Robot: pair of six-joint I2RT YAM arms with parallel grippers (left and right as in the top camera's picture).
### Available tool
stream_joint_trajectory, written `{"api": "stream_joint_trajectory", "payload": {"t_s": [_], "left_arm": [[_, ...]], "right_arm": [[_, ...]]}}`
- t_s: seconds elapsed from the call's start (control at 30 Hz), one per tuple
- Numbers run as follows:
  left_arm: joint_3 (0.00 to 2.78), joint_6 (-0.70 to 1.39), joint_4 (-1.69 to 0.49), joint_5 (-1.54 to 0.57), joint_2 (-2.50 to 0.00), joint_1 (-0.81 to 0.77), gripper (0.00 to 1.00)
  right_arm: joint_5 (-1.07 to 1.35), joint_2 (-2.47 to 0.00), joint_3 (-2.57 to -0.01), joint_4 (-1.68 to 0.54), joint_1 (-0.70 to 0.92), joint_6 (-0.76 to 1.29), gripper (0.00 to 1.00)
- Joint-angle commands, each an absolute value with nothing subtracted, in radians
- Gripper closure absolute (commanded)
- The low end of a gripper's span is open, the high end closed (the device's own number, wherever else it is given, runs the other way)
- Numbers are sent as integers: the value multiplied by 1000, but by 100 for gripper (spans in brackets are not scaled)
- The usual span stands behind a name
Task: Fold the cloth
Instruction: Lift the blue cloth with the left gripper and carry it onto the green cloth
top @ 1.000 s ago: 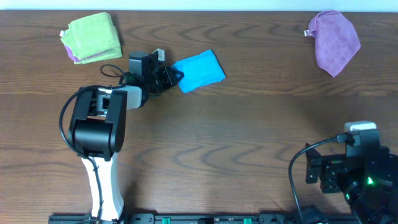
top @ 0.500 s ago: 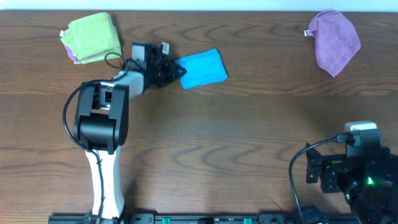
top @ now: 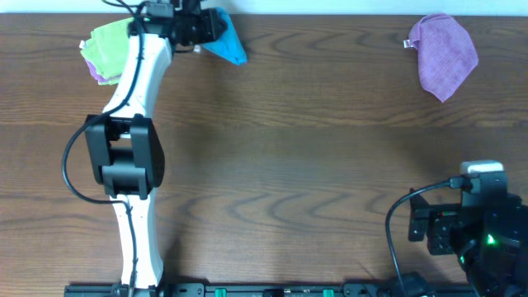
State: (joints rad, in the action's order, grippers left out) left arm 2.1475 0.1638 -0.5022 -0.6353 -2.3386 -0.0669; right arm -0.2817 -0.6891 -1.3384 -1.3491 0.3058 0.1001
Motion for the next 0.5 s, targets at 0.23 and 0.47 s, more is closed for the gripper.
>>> {"api": "stream_joint_trajectory", "payload": {"t_s": [0.23, 0.47], "left_arm": [[2267, 62, -525, -604, -2333, 25, 95], [2294, 17, -545, -604, -2333, 108, 94]], "right_arm": [[-311, -693, -1334, -1350, 299, 115, 1], [-312, -693, -1334, -1349, 299, 115, 1]]}}
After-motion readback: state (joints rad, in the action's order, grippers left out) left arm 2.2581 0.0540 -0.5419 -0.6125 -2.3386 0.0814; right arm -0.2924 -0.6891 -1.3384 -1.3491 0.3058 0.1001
